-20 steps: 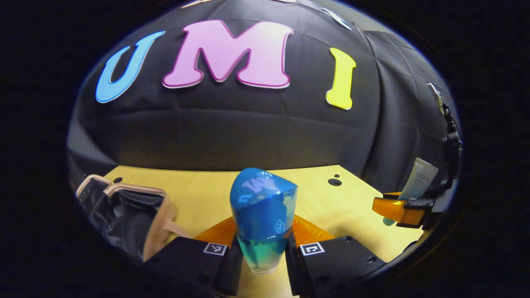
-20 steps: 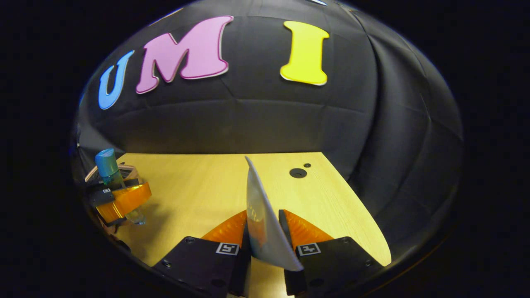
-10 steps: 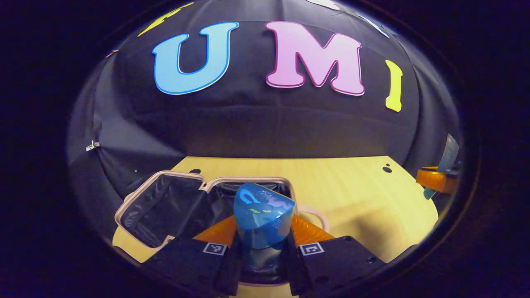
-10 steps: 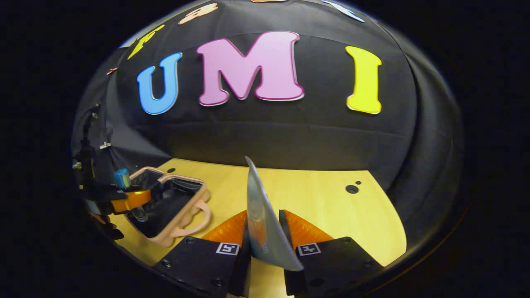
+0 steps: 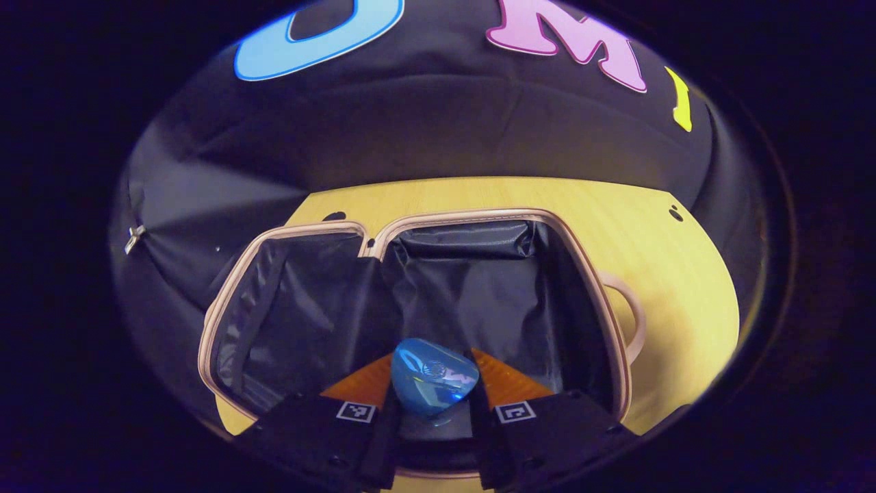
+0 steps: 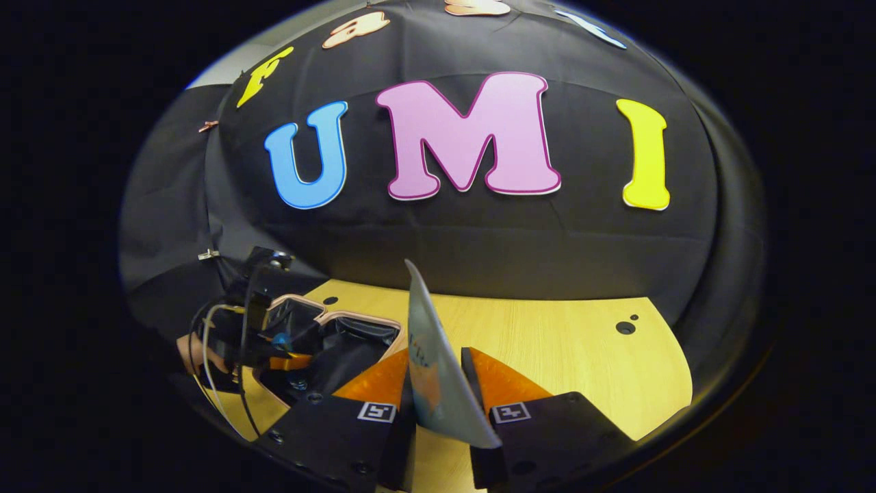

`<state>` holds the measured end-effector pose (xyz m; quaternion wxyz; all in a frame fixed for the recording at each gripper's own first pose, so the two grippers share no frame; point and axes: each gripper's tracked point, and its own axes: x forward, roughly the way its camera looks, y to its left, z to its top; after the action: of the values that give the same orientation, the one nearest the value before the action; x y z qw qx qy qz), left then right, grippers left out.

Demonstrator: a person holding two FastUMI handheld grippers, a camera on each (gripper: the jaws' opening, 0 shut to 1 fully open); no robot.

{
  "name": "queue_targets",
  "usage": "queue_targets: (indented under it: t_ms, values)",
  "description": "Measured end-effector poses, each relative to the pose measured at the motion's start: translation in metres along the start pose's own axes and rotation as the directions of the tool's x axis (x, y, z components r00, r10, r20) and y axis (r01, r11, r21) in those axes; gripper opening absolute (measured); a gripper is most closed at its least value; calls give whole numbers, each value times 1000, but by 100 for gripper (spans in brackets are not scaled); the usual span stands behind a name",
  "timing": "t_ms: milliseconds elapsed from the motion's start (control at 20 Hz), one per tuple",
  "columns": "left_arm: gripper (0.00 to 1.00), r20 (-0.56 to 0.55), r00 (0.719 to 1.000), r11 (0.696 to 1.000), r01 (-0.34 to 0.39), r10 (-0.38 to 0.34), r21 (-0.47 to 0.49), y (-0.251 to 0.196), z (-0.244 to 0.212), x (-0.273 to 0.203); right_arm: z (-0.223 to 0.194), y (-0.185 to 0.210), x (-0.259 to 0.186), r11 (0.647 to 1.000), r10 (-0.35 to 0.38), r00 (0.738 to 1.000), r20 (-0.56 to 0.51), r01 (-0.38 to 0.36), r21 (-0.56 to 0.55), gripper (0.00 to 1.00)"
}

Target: First open the suitcase, pack the skin care products into it, and then close the suitcase.

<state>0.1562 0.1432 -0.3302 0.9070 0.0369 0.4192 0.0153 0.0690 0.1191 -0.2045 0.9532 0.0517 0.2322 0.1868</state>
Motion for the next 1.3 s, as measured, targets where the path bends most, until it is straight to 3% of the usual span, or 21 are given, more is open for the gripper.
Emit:
queue_targets:
  t_ms: [100, 150, 400, 600, 650, 700, 750, 800, 900, 950, 1000, 1150, 1300]
  values:
    - [53, -45, 999, 1000, -9, 10, 15, 1, 10, 22, 4, -4, -1, 1000, -6, 1000, 6, 6, 2, 35]
    - [49, -68, 998, 1000, -17, 18, 20, 0, 13, 32, 6, -7, -3, 1000, -13, 1000, 9, 13, -3, 35]
    - [49, -174, 983, 997, -46, 57, 68, -5, -6, 65, -3, -14, -1, 999, -26, 999, -19, 25, -26, 35]
    - [50, -143, 986, 996, -80, 84, 31, 3, -2, 62, -11, 10, 13, 1000, 14, 998, -58, -15, -14, 35]
    - [59, -125, 988, 996, -91, 92, 20, 9, 1, 52, -15, 19, 19, 1000, 25, 997, -76, -26, -11, 29]
    - [65, -67, 994, 996, -91, 90, -13, 13, 12, 41, -16, 30, 25, 999, 42, 995, -93, -42, -5, 35]
    - [70, 13, 996, 995, -85, 85, -55, 18, 26, 21, -15, 43, 32, 998, 58, 993, -99, -58, 4, 35]
    - [70, 90, 992, 992, -85, 94, -97, 25, 41, -2, -13, 55, 39, 997, 75, 992, -103, -74, 10, 30]
    - [87, 187, 970, 973, -115, 152, -198, 49, 46, -61, -16, 78, 60, 995, 95, 987, -128, -94, 11, 29]
    - [99, 233, 956, 965, -121, 176, -234, 58, 47, -90, -24, 88, 71, 995, 104, 981, -162, -102, 21, 35]
    - [100, 274, 945, 960, -109, 181, -257, 62, 45, -116, -31, 99, 81, 994, 111, 975, -194, -105, 39, 29]
    - [99, 363, 909, 941, -81, 205, -329, 74, 28, -182, -62, 138, 109, 989, 134, 946, -296, -107, 106, 36]
    - [97, 399, 889, 913, -50, 226, -406, 72, 8, -211, -105, 171, 130, 991, 133, 904, -406, -111, 75, 36]
